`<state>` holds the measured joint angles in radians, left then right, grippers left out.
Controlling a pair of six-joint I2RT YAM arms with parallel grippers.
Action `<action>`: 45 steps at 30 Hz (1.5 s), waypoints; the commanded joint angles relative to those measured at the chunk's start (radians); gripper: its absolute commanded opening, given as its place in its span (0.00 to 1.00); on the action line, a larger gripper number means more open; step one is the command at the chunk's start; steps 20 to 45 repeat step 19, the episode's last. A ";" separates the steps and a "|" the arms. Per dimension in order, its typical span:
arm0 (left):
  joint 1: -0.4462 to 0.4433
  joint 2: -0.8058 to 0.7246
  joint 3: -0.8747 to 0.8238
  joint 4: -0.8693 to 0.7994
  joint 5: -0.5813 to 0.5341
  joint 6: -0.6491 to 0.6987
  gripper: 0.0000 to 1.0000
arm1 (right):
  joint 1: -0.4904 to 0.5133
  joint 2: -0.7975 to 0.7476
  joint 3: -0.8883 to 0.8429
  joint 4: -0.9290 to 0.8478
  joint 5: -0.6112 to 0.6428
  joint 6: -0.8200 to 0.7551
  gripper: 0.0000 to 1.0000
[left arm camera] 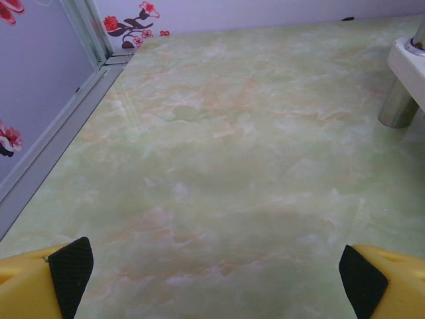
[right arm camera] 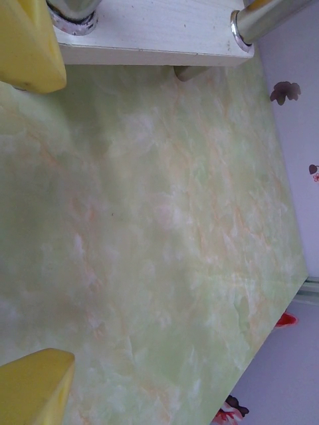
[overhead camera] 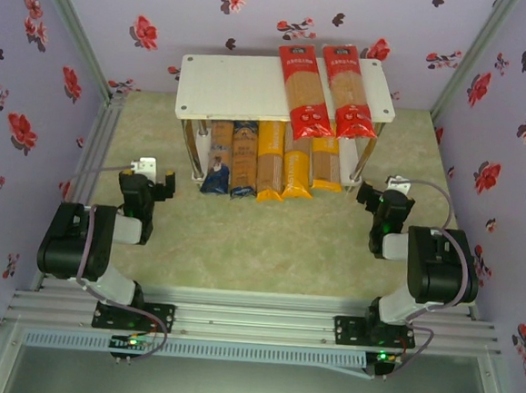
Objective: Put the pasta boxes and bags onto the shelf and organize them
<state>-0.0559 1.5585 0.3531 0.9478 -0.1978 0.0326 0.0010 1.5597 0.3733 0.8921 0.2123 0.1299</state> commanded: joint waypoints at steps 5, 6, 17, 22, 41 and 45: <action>0.004 -0.013 0.014 -0.007 0.001 -0.008 1.00 | 0.004 -0.004 0.002 0.013 -0.003 -0.016 0.99; 0.004 -0.013 0.016 -0.009 0.001 -0.011 1.00 | 0.004 -0.004 0.002 0.013 -0.002 -0.016 0.99; 0.006 -0.012 0.021 -0.019 0.005 -0.010 1.00 | 0.004 -0.004 0.002 0.013 -0.002 -0.016 0.99; 0.006 -0.013 0.020 -0.017 0.005 -0.011 1.00 | 0.004 -0.004 0.002 0.013 -0.002 -0.016 0.99; 0.006 -0.013 0.020 -0.017 0.005 -0.011 1.00 | 0.004 -0.004 0.002 0.013 -0.002 -0.016 0.99; 0.006 -0.013 0.020 -0.017 0.005 -0.011 1.00 | 0.004 -0.004 0.002 0.013 -0.002 -0.016 0.99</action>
